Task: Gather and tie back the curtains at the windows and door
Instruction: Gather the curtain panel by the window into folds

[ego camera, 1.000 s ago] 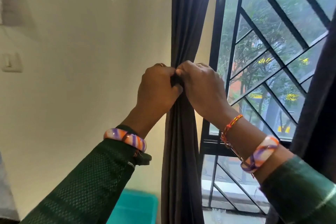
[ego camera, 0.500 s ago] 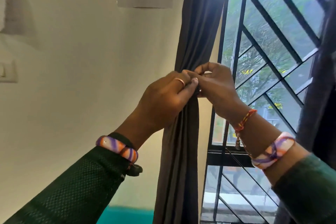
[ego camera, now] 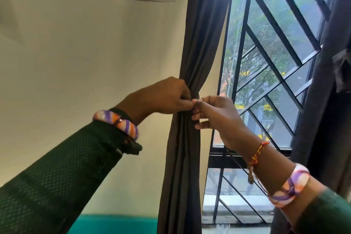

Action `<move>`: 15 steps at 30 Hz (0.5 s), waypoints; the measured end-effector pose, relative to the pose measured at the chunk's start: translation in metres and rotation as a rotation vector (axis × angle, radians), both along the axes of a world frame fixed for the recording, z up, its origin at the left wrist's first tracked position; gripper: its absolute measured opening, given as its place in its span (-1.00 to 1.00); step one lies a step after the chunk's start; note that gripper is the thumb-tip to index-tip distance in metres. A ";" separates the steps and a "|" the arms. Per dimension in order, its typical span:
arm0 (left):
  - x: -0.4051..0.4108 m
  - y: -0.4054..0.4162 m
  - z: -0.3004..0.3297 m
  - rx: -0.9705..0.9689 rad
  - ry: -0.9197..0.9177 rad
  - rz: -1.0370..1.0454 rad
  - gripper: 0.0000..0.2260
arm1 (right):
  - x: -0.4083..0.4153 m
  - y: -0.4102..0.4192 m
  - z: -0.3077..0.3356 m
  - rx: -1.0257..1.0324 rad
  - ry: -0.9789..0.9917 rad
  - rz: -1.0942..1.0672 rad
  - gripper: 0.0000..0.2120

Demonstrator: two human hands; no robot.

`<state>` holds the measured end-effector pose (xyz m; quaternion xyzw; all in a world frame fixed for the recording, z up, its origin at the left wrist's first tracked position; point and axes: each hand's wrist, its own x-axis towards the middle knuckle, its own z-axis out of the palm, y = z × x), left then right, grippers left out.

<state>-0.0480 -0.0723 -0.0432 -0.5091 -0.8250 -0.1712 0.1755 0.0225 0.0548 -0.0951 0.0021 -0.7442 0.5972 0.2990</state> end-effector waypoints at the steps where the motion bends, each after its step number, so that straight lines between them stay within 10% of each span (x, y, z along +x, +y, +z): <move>1: -0.001 0.001 0.001 -0.004 -0.070 -0.019 -0.78 | 0.001 -0.001 -0.002 0.006 0.039 -0.018 -0.89; 15: -0.002 0.018 -0.028 0.504 -0.710 -0.204 -0.70 | 0.006 0.016 -0.002 0.666 0.220 -0.368 -0.81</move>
